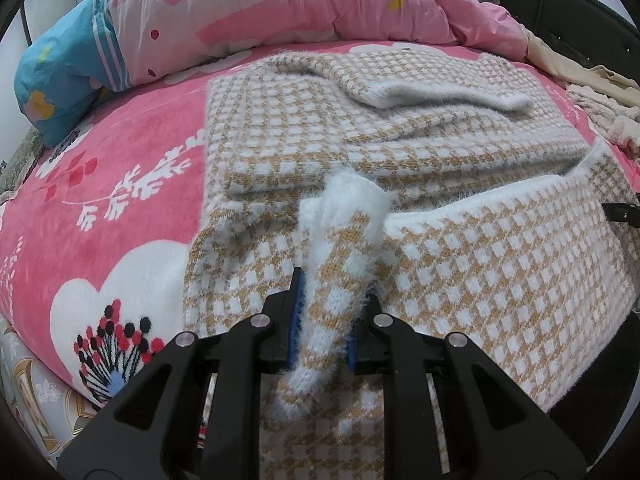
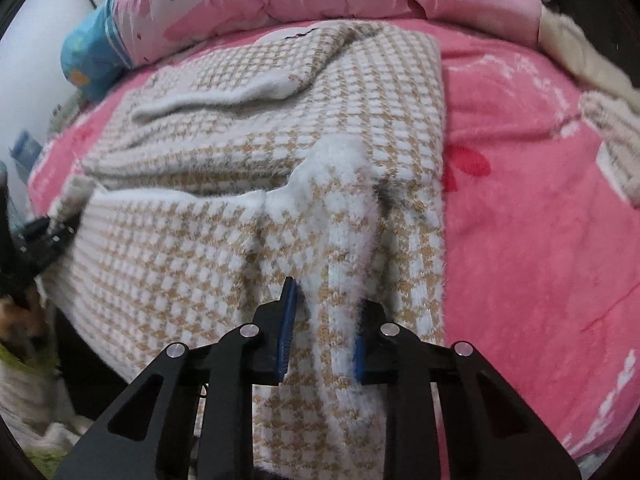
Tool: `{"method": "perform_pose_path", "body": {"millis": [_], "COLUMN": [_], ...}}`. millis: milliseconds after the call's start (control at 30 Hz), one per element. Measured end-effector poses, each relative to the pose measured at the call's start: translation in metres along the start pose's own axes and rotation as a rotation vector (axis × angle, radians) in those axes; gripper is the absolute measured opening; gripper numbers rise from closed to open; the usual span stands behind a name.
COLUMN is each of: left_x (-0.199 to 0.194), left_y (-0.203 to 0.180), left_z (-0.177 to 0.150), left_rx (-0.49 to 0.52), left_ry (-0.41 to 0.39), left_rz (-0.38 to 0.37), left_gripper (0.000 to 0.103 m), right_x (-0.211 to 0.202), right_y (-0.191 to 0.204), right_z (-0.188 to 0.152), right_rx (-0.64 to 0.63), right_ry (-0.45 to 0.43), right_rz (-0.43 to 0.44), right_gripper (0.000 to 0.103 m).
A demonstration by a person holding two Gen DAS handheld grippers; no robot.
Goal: Fold large clothes
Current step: 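Carry the sleeve across the coat body with the left tool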
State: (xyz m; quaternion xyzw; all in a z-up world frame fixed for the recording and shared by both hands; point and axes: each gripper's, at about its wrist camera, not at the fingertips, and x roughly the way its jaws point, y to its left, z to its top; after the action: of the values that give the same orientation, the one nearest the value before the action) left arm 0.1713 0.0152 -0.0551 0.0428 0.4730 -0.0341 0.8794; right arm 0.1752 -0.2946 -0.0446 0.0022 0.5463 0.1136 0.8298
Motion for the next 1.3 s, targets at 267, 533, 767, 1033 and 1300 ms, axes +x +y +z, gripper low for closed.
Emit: {"method": "perform_pose_path", "body": {"millis": [267, 533, 767, 1033, 1300], "left_x": [0.000, 0.000, -0.008, -0.095, -0.129], "left_y": [0.000, -0.001, -0.002, 0.019, 0.051], "left_z": [0.000, 0.000, -0.003, -0.009, 0.067], "left_rx": [0.001, 0.003, 0.005, -0.022, -0.003], "left_ry": [0.000, 0.000, -0.041, -0.229, -0.356], "left_rz": [0.002, 0.006, 0.011, -0.082, -0.125], "left_gripper": [0.017, 0.017, 0.011, 0.006, 0.006], "right_x": [0.006, 0.006, -0.005, -0.084, -0.117], "right_y": [0.011, 0.013, 0.025, 0.033, 0.031], "right_z": [0.002, 0.001, -0.004, -0.015, 0.060], "right_rx": [-0.014, -0.015, -0.042, -0.009, -0.070], "right_ry": [-0.001, -0.002, -0.058, -0.268, -0.436], "right_rz": [-0.020, -0.020, -0.082, -0.082, -0.086], "right_gripper": [0.023, 0.023, 0.009, 0.008, 0.008]}}
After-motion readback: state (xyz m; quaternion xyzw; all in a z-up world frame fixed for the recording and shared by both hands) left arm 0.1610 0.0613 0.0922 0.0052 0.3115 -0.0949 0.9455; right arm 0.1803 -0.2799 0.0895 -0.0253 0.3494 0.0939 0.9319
